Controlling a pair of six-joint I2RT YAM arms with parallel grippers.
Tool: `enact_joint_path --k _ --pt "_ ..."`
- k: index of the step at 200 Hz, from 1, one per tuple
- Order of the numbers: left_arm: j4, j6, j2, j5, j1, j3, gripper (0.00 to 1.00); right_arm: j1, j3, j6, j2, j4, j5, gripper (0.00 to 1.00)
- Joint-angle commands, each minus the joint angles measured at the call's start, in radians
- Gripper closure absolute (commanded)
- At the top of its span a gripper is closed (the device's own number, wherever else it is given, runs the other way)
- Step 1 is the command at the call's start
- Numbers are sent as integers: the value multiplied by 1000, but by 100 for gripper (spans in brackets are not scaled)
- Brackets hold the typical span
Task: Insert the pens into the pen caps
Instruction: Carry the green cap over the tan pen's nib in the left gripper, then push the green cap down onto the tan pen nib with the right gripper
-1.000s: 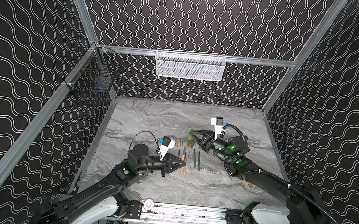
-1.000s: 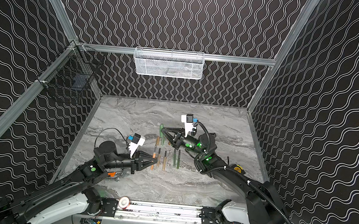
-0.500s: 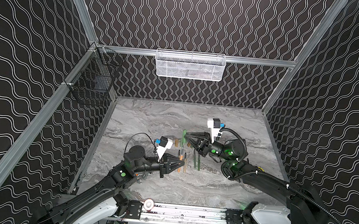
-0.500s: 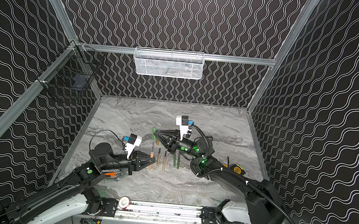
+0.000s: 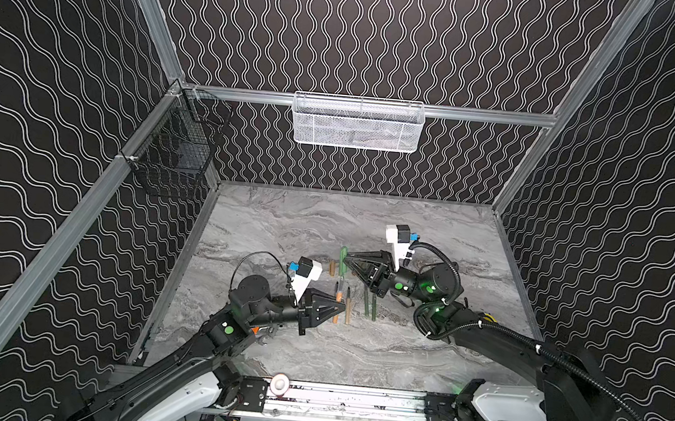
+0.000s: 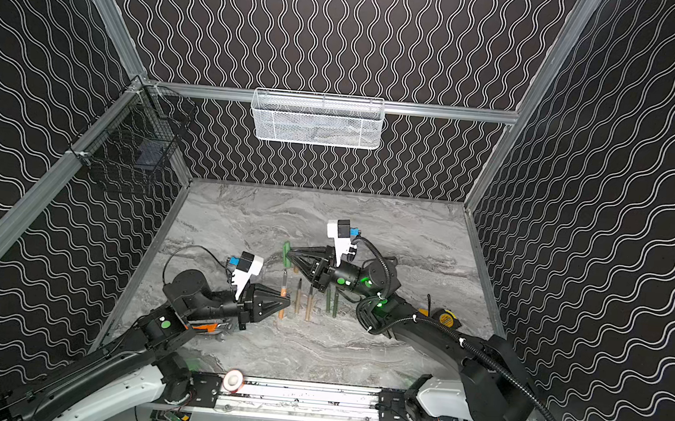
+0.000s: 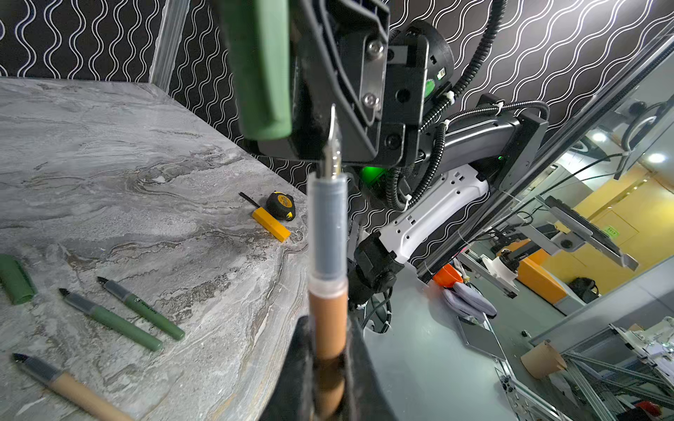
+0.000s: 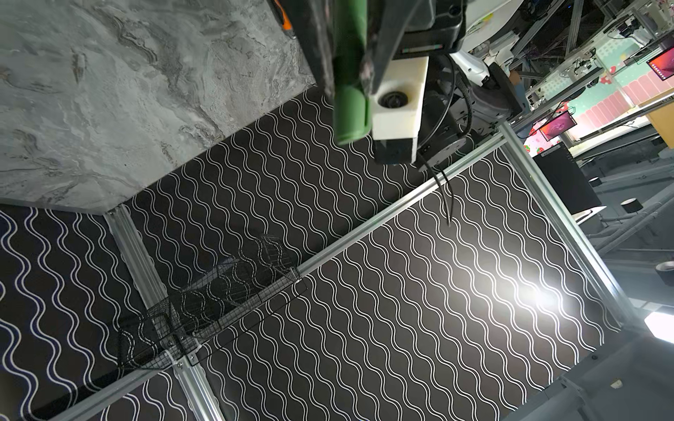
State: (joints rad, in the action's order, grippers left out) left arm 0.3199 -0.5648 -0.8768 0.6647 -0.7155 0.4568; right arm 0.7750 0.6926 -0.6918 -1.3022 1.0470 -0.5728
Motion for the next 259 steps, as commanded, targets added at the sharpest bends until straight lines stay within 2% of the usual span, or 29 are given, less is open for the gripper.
enact_joint_path --k 1,91,259 --pt "30 28 5 -16 -1 -1 100 3 -4 -11 6 57 0 82" --pt "37 29 -22 -9 -1 2 100 10 23 6 29 25 -4 82" --pt "-18 65 42 -54 1 32 100 53 23 11 9 1 -18 83"
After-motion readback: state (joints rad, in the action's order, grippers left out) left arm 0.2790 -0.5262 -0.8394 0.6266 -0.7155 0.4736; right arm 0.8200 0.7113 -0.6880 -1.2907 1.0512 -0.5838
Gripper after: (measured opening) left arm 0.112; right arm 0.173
